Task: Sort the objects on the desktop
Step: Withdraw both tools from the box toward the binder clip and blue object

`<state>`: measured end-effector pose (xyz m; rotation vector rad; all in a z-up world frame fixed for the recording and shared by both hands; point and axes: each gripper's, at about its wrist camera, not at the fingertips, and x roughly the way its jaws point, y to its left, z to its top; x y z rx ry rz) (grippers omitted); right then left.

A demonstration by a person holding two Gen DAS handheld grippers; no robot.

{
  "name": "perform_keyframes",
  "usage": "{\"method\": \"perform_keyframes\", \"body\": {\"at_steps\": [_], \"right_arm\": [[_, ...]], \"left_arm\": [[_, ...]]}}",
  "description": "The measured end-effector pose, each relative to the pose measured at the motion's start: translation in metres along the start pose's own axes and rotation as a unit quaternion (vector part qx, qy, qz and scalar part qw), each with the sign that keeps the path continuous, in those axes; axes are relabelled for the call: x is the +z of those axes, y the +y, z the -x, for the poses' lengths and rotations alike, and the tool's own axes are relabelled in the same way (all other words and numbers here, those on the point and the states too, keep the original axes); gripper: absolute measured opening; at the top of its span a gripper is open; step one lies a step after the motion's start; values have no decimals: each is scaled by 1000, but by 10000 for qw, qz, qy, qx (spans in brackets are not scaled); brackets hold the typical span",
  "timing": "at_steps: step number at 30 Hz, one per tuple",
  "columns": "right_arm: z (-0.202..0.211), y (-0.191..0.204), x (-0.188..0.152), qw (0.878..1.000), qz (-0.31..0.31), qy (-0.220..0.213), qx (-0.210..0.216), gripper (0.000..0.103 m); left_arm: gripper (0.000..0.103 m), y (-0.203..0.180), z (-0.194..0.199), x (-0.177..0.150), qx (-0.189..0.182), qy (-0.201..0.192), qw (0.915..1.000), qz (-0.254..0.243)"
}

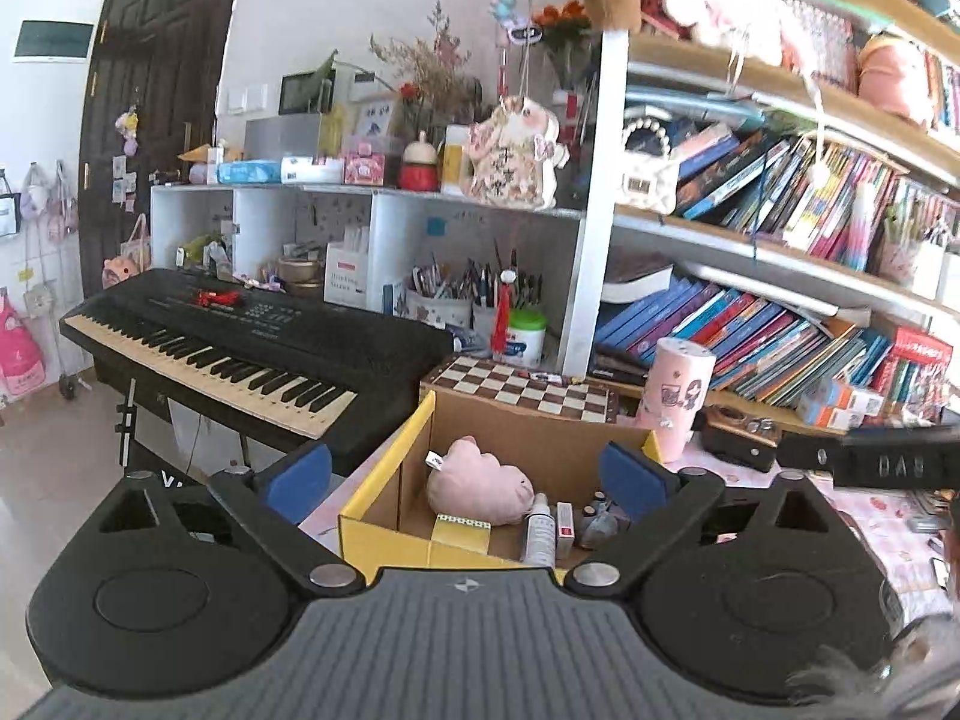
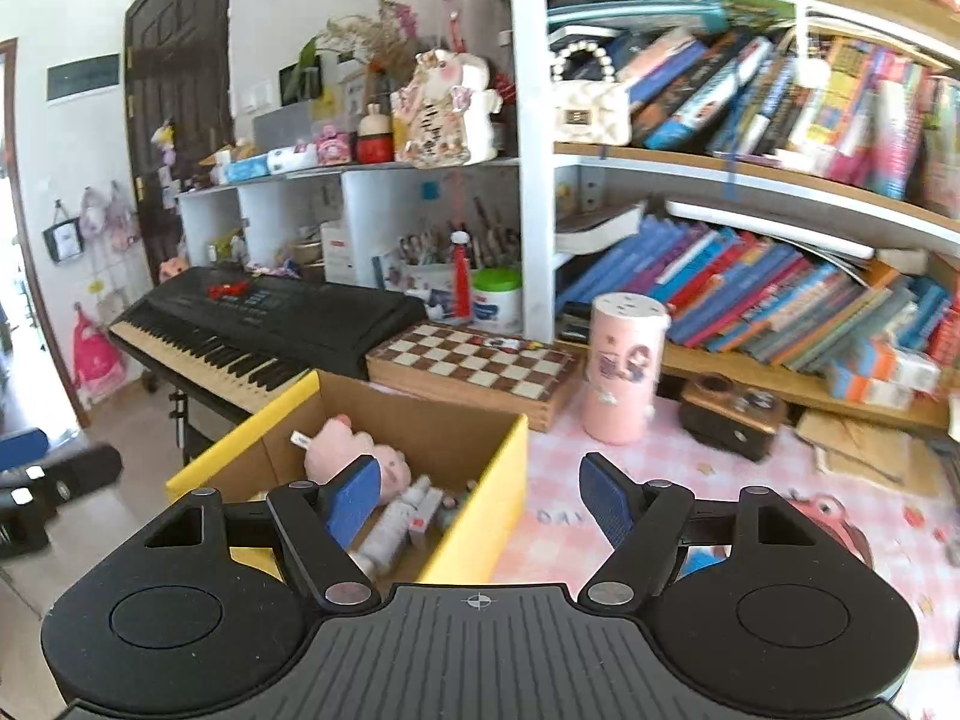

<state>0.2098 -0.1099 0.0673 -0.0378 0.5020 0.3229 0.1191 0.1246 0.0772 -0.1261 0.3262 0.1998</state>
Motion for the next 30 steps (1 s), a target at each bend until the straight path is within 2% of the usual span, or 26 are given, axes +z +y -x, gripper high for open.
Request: {"method": "perform_keyframes", "body": {"at_steps": [6,9,14,18,30], "right_arm": [[44,18,-43,9994,-71,-16,-342,75],[59,31,-65,9989,20,60,-464,75],[82,48,-95,9987,74,282,-422,75],[97,64,-118,9983,108,384,-415,75],[115,91,-144,9964,142,725,-428,75]], "left_arm": [[103,1,37,-23,-78,39,9999,-90],[103,1,49,-40,-138,176,9995,-212],[103,4,74,-64,-257,408,9987,-170],[103,1,90,-85,-216,632,9973,-298],[103,10,119,-110,-329,952,9941,-398]]}}
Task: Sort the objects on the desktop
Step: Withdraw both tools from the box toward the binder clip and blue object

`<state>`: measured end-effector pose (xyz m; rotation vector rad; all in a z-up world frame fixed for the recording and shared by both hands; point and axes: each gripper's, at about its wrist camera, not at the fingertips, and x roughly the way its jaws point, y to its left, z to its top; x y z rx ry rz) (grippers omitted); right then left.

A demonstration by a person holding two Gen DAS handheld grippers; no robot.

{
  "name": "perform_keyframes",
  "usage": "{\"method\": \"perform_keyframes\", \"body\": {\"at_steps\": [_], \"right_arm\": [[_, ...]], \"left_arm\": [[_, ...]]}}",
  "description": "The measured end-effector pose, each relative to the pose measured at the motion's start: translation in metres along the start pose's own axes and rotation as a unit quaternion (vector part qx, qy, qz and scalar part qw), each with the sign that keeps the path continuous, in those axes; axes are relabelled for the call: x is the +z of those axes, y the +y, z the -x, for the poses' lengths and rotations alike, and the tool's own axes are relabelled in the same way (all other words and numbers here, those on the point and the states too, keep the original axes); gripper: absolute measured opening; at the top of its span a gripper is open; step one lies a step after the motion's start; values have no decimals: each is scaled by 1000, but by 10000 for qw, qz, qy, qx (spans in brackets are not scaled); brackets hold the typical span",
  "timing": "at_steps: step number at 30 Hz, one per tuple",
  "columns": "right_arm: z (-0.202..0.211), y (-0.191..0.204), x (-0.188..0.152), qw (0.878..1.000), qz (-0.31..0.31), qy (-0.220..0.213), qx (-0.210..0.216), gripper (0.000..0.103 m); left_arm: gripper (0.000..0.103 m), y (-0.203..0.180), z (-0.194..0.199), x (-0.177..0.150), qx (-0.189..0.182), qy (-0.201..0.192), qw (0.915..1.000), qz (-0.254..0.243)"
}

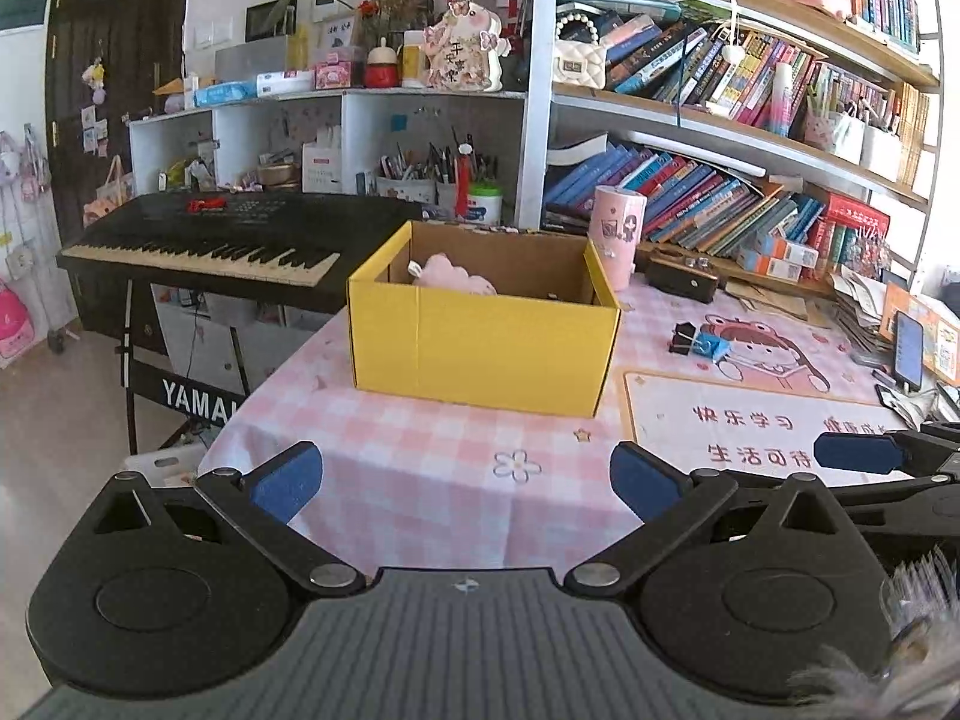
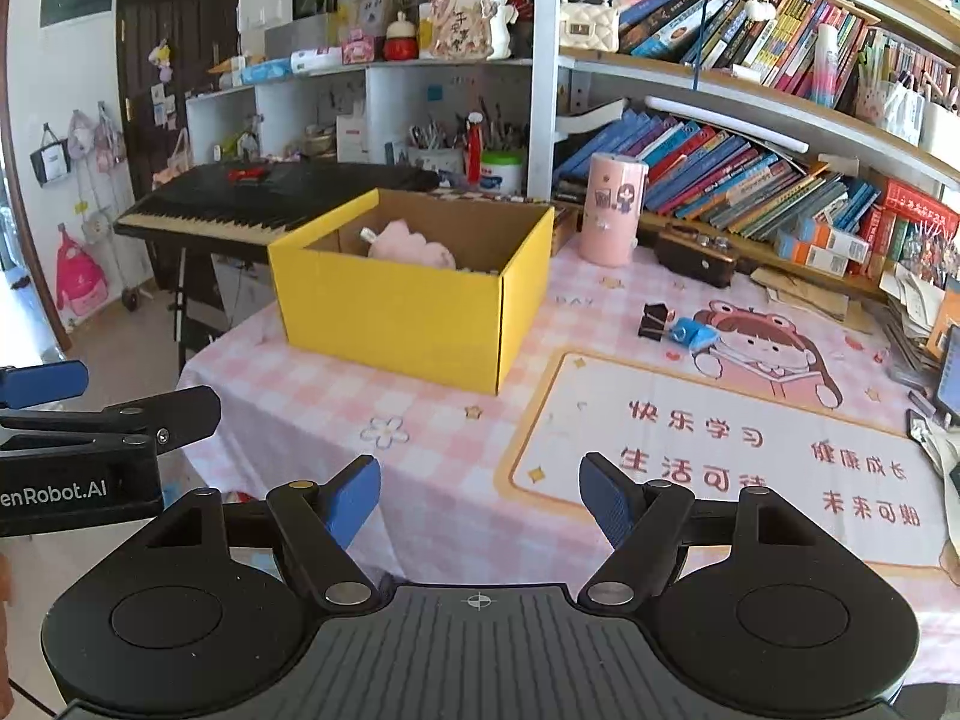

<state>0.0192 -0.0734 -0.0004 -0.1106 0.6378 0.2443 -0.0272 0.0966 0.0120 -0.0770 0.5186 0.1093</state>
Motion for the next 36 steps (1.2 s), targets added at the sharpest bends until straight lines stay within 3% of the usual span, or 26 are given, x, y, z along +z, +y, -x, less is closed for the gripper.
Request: {"method": "perform_keyframes", "body": {"at_steps": [10,19,36], "right_arm": [[10,3,-13,9997,-19,201,-125,76],[10,-4,-19,9987,-135,395,-308,82],[4,-53,-23,9926,-646,619,-820,82]], "left_arm": [[103,1,5,-12,-135,260,9995,104],[103,-5,-4,-14,-277,497,9984,22],[103,-56,-42,-3,-888,764,9921,-446]]}}
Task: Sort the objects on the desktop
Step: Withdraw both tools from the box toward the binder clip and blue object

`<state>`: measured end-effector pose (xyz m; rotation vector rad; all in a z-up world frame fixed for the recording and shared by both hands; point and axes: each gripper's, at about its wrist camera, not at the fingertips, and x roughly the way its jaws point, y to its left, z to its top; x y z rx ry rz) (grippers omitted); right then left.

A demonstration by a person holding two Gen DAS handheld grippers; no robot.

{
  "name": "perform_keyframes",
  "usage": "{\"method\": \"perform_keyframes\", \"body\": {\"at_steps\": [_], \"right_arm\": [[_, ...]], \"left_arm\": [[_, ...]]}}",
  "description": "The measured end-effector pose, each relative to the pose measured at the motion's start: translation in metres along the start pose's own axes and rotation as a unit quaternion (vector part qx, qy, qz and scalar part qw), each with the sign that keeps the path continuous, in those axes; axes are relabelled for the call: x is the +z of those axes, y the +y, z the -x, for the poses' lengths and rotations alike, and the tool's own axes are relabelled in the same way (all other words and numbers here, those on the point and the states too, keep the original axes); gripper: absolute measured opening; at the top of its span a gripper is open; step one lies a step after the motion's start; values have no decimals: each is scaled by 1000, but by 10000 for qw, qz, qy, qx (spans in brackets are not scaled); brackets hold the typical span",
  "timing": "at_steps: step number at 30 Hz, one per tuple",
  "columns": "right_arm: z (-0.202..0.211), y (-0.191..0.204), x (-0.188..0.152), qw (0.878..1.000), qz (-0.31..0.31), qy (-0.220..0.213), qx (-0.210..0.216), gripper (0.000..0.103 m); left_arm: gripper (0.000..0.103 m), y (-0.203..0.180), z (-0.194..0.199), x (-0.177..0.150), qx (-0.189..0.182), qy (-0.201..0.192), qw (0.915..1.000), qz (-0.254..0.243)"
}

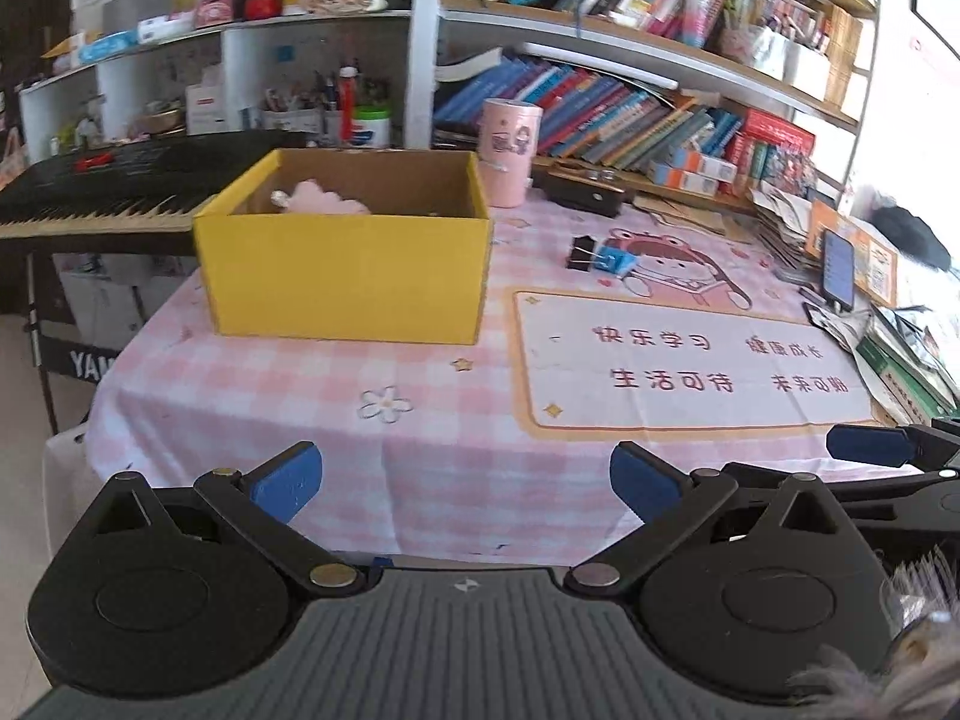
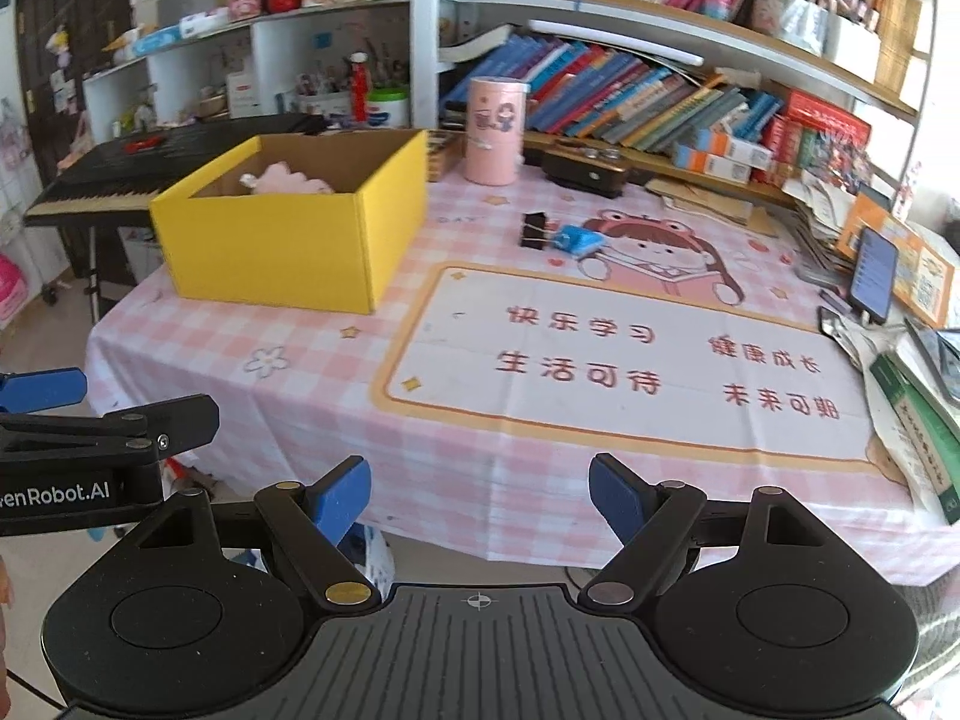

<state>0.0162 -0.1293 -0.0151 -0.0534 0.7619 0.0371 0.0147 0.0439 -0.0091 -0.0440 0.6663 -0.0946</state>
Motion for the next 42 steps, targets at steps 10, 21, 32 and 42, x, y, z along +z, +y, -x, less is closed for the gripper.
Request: {"method": "perform_keyframes", "body": {"at_steps": [10,21,32,42], "right_arm": [[-16,-28,10,9995,-259,57,-174,83],[-45,-67,22,9979,-515,253,-315,83],[-85,-111,48,9974,-544,444,-173,83],[-131,-152,89,9979,-442,376,284,83]], "left_arm": [[103,-24,-32,19,-193,119,9996,-191],[103,-58,-74,35,-359,331,9980,-398],[103,-95,-121,64,-243,461,9980,-364],[103,-127,-161,102,156,460,9985,-255]]}}
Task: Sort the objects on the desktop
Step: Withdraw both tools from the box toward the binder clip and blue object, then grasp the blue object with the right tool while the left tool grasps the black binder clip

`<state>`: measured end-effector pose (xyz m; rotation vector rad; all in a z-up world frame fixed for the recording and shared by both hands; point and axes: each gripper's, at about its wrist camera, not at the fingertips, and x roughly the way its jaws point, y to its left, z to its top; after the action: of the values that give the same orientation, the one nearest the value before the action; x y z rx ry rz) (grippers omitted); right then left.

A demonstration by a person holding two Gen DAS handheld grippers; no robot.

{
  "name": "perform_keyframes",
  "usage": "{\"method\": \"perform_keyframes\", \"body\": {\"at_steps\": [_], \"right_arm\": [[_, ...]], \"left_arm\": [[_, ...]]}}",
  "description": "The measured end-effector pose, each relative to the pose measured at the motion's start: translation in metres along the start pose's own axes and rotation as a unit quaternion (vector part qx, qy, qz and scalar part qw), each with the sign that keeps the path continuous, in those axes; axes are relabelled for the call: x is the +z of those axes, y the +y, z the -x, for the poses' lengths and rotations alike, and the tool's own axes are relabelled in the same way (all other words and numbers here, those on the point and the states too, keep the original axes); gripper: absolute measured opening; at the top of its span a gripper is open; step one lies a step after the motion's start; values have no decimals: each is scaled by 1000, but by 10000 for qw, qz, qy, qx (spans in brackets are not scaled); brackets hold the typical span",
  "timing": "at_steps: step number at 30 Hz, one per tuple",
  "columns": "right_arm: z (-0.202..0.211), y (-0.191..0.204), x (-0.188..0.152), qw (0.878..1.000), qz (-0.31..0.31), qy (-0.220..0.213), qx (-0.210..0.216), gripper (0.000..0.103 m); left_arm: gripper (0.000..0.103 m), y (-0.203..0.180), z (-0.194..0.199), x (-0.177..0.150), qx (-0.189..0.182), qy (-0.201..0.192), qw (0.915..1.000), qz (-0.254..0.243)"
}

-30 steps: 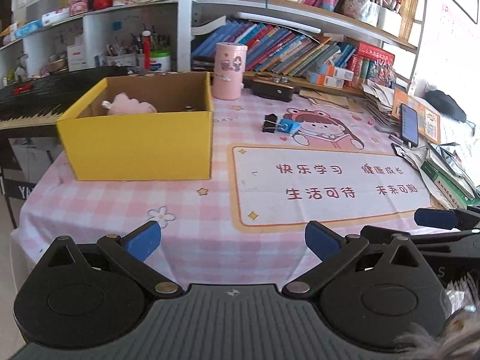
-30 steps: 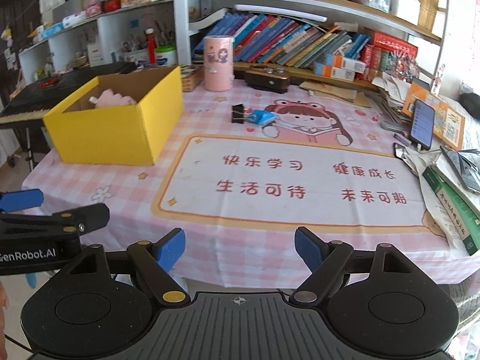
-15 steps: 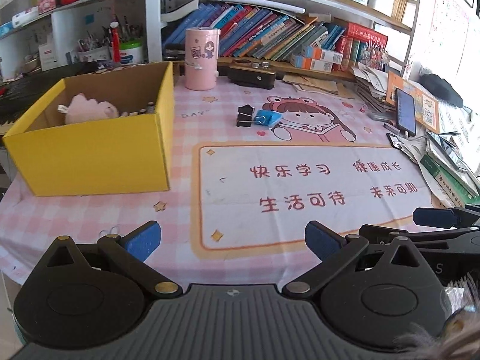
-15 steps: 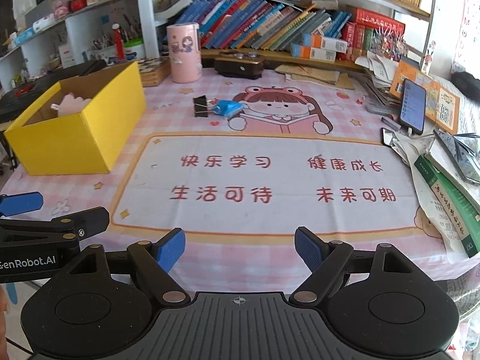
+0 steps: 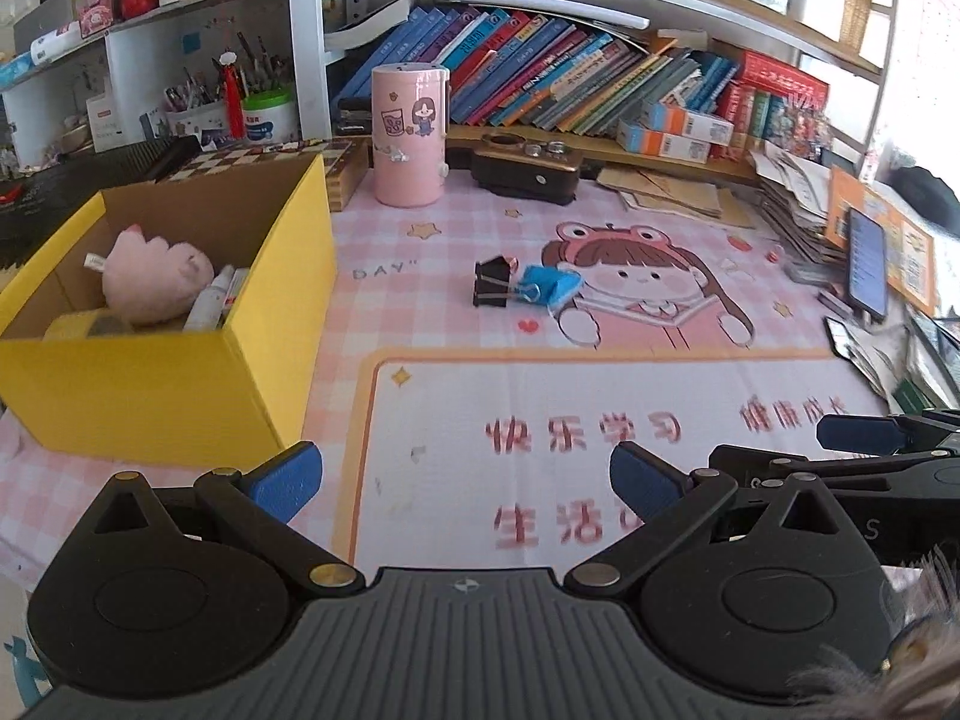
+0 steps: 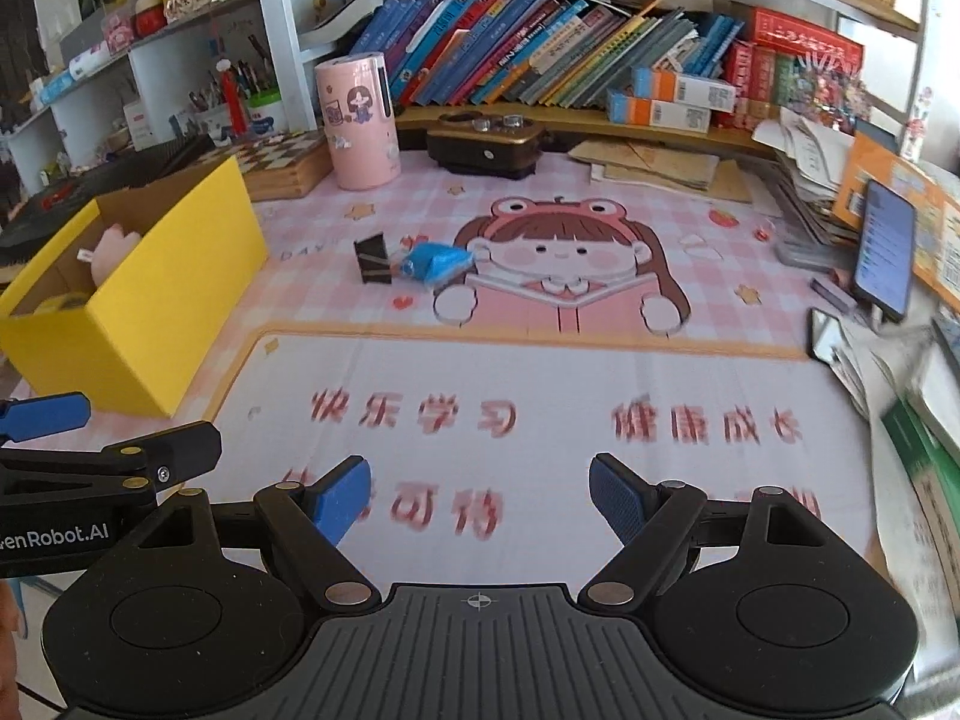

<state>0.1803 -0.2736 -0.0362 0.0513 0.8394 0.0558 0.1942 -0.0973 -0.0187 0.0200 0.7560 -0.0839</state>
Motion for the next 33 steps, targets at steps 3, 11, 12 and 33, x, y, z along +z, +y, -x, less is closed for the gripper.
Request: {"method": "perform_keyframes", "body": {"at_steps": [3,11,12,33], "right_arm": [[-15,-11,14,9999,102,-80,113,83],[-67,-27,58,9944,777,-528,488,82],[-75,-27,65,9930,884,-578,533,82],[-205,4,108,9706,1986,-271,1330,46]], "left_arm": [[103,-7,-14,16,122,-71,9999,-9],[103,-12,-60,63,563,-228,9980,199],[103,-12,-63,67,609,-223,9976,223],[103,-13,-106,94,941,-36,9954,176]]}}
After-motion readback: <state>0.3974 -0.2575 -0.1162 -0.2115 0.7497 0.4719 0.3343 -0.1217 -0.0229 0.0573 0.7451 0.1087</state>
